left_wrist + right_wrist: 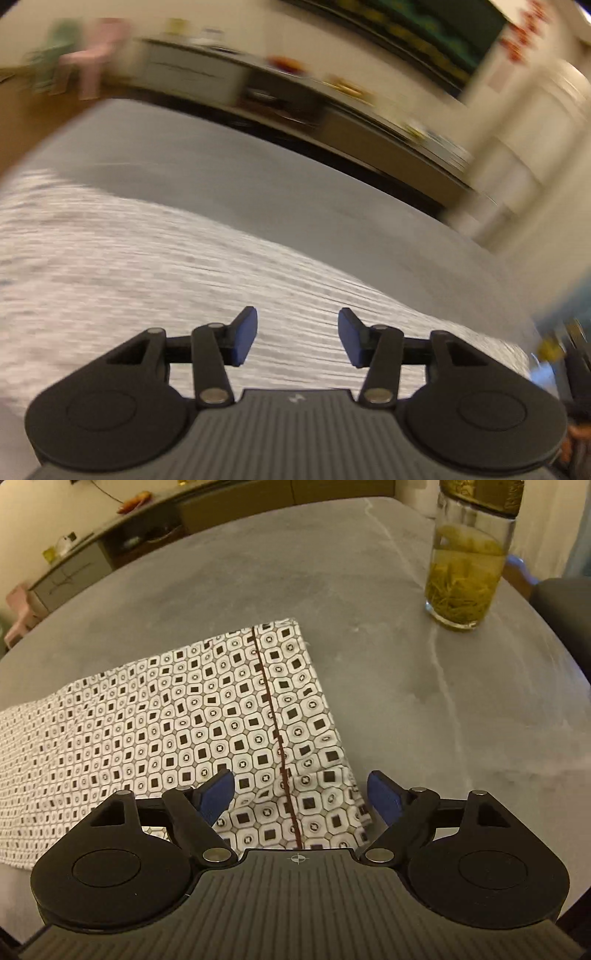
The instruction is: Fold clothes
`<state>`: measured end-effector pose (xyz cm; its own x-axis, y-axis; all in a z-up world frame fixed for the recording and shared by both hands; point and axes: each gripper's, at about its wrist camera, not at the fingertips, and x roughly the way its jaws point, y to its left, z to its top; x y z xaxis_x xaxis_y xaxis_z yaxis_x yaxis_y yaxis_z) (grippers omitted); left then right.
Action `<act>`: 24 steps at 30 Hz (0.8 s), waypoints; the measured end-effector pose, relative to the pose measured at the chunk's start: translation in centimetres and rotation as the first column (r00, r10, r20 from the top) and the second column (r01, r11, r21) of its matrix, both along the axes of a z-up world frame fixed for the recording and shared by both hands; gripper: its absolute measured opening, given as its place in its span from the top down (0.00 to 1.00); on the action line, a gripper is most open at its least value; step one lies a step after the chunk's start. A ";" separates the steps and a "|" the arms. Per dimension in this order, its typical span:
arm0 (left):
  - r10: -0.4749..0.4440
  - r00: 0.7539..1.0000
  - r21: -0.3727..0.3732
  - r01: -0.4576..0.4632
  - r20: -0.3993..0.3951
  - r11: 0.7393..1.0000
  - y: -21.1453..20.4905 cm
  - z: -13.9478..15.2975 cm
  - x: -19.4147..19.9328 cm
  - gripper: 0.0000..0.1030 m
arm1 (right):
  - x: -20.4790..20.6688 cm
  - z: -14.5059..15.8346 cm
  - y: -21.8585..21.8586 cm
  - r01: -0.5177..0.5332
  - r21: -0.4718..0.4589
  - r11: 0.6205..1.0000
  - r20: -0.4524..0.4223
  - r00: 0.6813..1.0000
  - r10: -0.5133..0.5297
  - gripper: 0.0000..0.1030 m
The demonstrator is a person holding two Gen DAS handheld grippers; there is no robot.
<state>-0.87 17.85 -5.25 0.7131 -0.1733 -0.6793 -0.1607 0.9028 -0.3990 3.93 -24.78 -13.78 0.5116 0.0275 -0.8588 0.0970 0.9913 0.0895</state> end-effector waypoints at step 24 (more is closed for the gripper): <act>-0.346 0.928 -0.378 0.275 -0.134 0.884 -18.9 -11.4 12.3 0.40 | -5.8 1.5 11.7 -0.378 -0.044 0.925 0.385 0.848 0.365 0.39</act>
<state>11.45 -1.04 -16.62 0.4447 -0.6136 -0.6524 -0.0008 0.7282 -0.6854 -1.87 -13.06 -12.30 0.7426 0.3049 -0.5964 -0.3260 0.9423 0.0759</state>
